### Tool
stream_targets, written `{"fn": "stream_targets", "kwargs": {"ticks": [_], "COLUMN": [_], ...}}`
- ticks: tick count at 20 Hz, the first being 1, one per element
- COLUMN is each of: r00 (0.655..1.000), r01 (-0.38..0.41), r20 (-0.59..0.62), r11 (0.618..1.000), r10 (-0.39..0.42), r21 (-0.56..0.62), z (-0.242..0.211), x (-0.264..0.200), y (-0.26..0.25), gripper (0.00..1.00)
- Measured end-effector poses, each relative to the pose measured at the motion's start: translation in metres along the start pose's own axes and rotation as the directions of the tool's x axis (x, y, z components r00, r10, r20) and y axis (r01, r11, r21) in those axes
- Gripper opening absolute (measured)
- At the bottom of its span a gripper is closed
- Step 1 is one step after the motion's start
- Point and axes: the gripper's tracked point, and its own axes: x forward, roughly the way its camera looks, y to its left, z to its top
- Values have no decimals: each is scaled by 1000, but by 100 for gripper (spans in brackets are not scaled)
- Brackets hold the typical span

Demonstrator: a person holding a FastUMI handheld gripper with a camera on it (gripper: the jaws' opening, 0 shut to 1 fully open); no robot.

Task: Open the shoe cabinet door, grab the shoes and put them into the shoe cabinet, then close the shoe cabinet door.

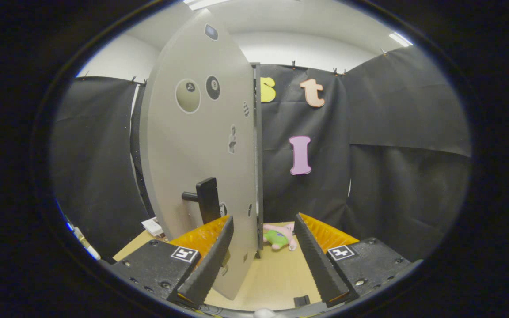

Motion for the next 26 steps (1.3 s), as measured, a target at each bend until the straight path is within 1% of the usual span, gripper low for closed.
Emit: {"fn": "stream_targets", "kwargs": {"ticks": [4, 7, 10, 12, 13, 15, 17, 20, 26], "r00": [1000, 999, 996, 992, 990, 990, 992, 994, 998], "r01": [-21, -34, -85, -127, -138, -137, -120, -98, -10], "r20": [13, 9, 3, -9, -4, 15, 33, 48, 63], "r11": [1000, 999, 996, 991, 989, 989, 992, 995, 1000], "r10": [22, 34, 85, 127, 138, 138, 121, 100, 11], "r21": [-5, -15, -17, -40, -49, -47, -31, -30, -14], "z": [1, -2, -2, -6, -5, 1, 6, 18, 39], "x": [13, 33, 52, 63, 68, 72, 72, 64, 34], "y": [50, 85, 128, 157, 168, 179, 180, 168, 109], "gripper": [92, 92, 92, 94, 96, 99, 99, 99, 99]}}
